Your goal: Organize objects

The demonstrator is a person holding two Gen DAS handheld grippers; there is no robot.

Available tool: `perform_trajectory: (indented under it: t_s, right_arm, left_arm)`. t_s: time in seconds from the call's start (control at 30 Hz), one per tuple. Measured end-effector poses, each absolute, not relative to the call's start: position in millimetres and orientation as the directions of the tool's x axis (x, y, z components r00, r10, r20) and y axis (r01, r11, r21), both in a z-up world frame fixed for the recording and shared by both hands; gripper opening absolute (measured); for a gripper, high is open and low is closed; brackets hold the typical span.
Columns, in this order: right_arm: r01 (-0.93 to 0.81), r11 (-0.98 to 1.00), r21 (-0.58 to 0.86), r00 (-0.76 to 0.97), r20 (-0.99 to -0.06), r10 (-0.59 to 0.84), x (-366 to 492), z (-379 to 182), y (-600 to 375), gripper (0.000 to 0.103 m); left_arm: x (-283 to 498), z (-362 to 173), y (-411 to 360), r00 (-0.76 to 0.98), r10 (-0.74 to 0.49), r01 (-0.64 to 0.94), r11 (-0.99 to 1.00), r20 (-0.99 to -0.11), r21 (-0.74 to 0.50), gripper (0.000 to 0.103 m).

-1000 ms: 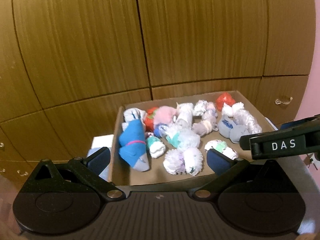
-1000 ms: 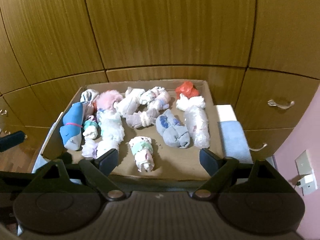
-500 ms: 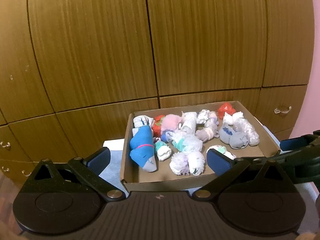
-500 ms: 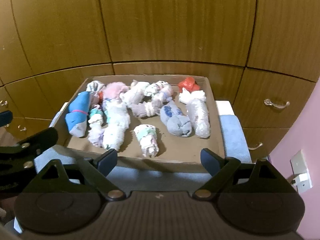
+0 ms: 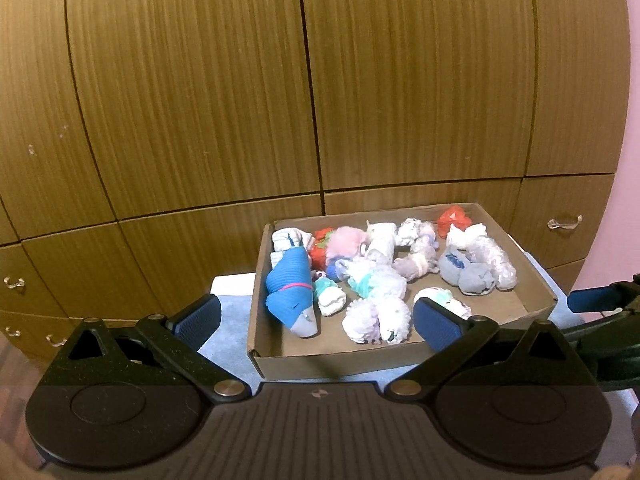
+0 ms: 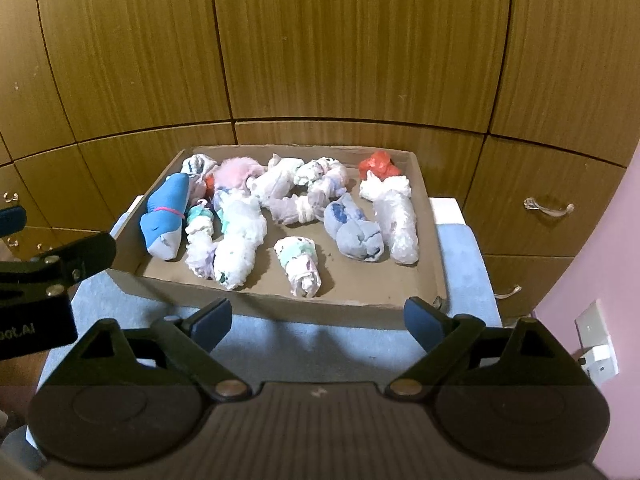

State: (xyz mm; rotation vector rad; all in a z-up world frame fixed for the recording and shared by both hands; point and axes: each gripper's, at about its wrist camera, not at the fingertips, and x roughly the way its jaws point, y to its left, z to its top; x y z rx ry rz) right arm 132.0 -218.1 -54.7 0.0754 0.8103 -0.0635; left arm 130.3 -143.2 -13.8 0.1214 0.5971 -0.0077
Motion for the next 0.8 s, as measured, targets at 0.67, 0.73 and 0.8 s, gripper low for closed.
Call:
perform_trajectory:
  t_s: [0.67,0.73,0.8]
  right_arm:
    - [0.074,0.996,0.048,0.684,-0.729,-0.016,135,-63,-214,0.093]
    - [0.075,0.996,0.048,0.682,-0.731,-0.016,135,-64,-214,0.093]
    - [0.074,0.996,0.049,0.68,-0.733,-0.014,136,-65,-214,0.093]
  left_arm:
    - [136,-11,-141,0.818,-0.009,0.063,0.995,-0.575,0.075,0.103]
    - [136,-11,-141,0.818,-0.01,0.063,0.995,-0.575,0.073,0.103]
    - [137,-12,-142,0.816,-0.011,0.067,0.995,-0.578,0.075,0.103]
